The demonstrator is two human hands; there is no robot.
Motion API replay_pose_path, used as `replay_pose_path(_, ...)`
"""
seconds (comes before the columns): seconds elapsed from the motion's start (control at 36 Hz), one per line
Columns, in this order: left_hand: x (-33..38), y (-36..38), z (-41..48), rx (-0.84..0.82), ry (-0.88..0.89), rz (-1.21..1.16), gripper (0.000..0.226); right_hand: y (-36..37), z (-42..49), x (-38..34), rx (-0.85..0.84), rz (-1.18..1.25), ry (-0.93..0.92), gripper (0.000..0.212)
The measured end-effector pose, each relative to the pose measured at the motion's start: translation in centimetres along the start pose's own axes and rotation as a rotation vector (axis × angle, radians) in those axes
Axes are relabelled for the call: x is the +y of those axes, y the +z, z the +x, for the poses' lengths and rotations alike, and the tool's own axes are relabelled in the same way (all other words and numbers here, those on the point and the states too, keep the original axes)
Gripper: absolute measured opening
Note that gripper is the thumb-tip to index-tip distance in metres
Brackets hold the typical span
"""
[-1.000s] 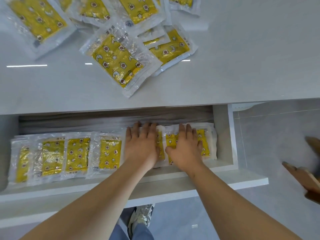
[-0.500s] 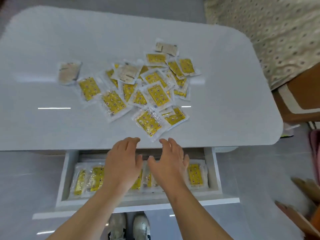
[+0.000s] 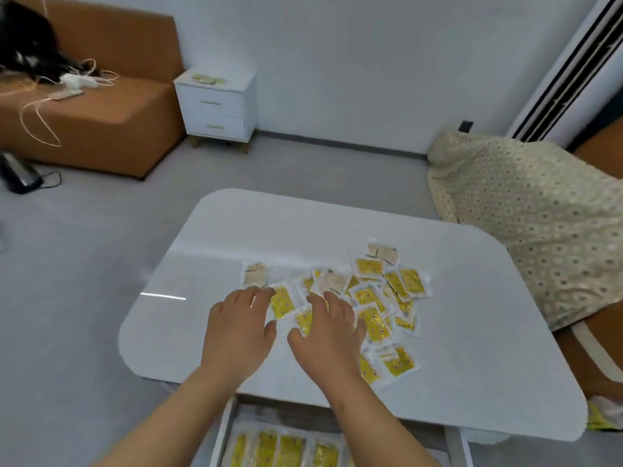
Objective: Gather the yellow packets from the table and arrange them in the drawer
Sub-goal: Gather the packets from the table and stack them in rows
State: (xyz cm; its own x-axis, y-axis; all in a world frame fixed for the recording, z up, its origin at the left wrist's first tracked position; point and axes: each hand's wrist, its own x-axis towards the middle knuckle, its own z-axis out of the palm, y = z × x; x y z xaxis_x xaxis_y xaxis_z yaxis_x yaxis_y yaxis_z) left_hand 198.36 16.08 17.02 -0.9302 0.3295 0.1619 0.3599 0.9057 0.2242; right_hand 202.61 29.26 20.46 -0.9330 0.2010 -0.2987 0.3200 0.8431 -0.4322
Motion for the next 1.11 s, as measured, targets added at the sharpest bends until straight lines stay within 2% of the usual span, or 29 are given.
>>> replay_pose_path(0.17, -9.0, -4.4, 2.7, 0.014, -0.072, -0.011, 0.048, 2.3, 3.5, -9.9, -0.004, -0.040, -0.029, 0.057)
replay_pose_path(0.39, -28.1, -9.6, 7.4, 0.079, 0.018, 0.112, 0.057, 7.4, 10.0, -27.8, -0.019, -0.005, -0.004, 0.057)
replay_pose_path(0.56, -38.3, -12.5, 11.6, 0.112, 0.017, 0.111, 0.059, 8.9, 14.6, -38.5, -0.023, -0.014, -0.049, 0.057)
replay_pose_path(0.86, -50.4, -15.7, 21.7, -0.011, -0.085, 0.142, 0.052, 9.3, 26.9, -50.9, 0.030, -0.085, -0.152, 0.059)
replay_pose_path(1.11, -60.2, -15.9, 36.0, 0.098, -0.043, 0.266, 0.060, 7.9, 41.1, -58.8, 0.010, -0.079, -0.169, 0.062)
